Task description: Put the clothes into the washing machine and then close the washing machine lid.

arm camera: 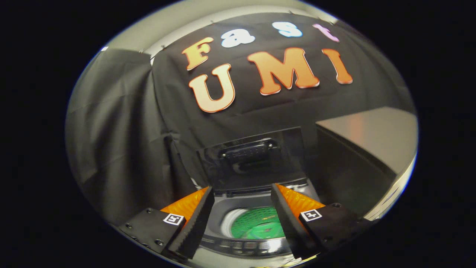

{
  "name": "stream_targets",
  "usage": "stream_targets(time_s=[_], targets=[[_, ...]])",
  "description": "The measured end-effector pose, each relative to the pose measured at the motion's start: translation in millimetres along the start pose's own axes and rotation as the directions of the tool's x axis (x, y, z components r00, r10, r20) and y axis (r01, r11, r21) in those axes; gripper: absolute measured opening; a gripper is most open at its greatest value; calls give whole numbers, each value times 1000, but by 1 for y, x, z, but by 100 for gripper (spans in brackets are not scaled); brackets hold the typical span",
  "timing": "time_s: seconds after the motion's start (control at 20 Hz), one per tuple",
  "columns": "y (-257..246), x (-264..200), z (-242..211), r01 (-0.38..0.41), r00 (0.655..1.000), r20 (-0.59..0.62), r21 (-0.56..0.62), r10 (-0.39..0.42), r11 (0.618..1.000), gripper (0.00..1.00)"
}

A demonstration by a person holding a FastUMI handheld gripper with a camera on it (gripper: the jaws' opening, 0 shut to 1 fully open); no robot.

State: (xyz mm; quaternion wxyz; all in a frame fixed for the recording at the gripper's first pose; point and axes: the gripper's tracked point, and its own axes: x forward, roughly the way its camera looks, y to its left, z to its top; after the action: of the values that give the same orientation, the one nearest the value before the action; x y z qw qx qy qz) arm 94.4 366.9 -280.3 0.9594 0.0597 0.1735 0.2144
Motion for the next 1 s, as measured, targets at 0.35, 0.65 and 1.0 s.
stream_targets(time_s=[0.35, 0.65, 1.0], targets=[[-50, -10, -85, 47, 987, -145, -124, -64, 991, 99], [-69, -55, -146, 111, 956, -268, -50, -121, 992, 99], [-79, -192, -79, 177, 972, -138, -91, -188, 980, 97]])
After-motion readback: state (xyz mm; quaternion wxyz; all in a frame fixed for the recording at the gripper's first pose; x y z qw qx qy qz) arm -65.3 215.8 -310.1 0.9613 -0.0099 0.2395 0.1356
